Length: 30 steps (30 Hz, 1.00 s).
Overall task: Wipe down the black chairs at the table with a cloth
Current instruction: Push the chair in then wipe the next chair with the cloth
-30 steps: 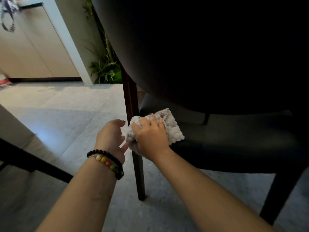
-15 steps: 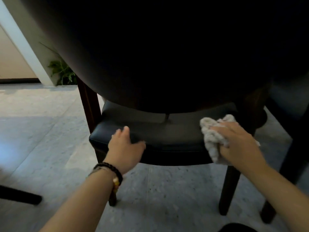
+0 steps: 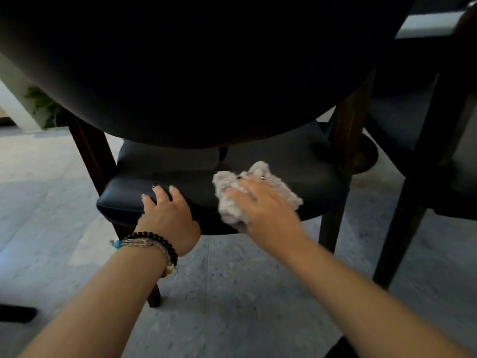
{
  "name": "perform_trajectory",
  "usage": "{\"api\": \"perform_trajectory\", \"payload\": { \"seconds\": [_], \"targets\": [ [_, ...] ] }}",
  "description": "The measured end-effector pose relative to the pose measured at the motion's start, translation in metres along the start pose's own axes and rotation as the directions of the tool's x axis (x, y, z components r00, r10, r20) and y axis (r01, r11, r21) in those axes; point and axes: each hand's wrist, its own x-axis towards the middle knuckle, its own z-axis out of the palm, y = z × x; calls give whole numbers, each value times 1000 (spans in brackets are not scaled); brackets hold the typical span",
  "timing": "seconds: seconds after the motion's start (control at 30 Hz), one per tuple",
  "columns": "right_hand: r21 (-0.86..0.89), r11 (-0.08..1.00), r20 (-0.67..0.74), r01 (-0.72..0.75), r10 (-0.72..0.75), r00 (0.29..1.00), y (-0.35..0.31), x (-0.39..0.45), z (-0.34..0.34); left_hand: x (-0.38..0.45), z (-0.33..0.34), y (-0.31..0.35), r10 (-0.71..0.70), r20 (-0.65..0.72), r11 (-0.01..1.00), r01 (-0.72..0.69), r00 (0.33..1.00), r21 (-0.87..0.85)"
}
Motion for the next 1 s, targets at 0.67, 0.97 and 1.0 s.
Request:
{"api": "perform_trajectory", "payload": {
  "seconds": [0.67,0.97,1.0],
  "targets": [
    [166,986,-157,-13,39,987,-42,15,27,-4,-32,-84,18,-25,956,-25,1000,-293],
    [0,926,42,377,-377,925,-154,102,111,3,-50,-140,-321,-84,897,275,943,-346],
    [-73,914,116,398,-389,914,-164,109,119,5,-53,-140,-339,-109,891,282,934,-355]
  ]
}}
